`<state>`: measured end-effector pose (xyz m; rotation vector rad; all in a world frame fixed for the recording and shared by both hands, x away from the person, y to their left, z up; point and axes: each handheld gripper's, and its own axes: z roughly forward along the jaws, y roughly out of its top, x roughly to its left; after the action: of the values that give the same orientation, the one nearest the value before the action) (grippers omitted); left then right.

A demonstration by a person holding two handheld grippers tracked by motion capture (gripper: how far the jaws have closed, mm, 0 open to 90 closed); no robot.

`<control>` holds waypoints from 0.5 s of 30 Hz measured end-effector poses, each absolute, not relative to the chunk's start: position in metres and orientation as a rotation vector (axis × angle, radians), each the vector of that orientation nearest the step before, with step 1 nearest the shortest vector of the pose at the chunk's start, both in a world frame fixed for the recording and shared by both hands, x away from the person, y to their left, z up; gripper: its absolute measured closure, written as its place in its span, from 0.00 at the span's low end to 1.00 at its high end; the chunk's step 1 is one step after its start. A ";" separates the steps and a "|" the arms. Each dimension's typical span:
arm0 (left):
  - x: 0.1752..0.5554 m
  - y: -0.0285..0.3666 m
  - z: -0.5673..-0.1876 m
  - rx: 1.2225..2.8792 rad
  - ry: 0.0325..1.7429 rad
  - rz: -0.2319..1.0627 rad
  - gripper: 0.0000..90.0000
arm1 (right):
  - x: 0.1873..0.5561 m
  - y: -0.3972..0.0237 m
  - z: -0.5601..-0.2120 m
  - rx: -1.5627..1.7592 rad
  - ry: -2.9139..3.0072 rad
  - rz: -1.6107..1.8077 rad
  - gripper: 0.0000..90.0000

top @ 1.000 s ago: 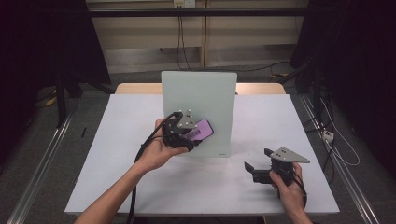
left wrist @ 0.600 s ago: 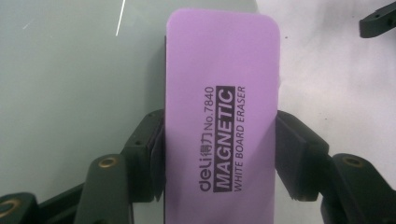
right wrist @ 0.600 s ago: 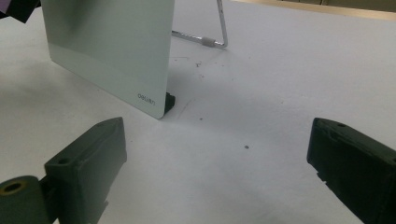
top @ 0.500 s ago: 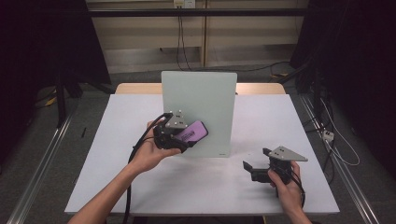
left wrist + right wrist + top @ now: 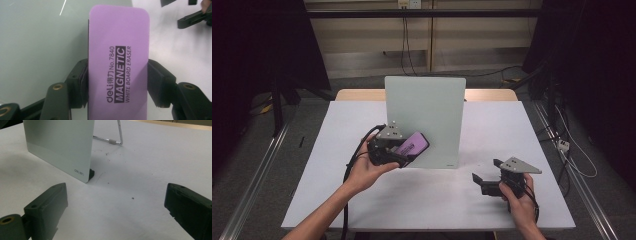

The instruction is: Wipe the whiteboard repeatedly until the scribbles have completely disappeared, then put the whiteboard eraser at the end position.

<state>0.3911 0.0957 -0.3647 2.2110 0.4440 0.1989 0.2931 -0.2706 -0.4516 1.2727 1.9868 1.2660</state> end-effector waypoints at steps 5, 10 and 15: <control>0.385 0.102 -0.365 2.218 0.408 0.182 0.45 | 0.293 -0.270 -0.451 1.268 1.989 1.267 0.06; 0.385 0.107 -0.373 2.246 0.416 0.145 0.45 | 0.296 -0.270 -0.451 1.278 1.983 1.262 0.06; 0.382 0.109 -0.377 2.272 0.416 0.139 0.45 | 0.297 -0.266 -0.452 1.276 2.001 1.261 0.06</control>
<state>0.3823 0.1087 -0.3765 2.2721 0.4157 0.1390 0.2973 -0.2663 -0.4524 1.2756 2.0008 1.2609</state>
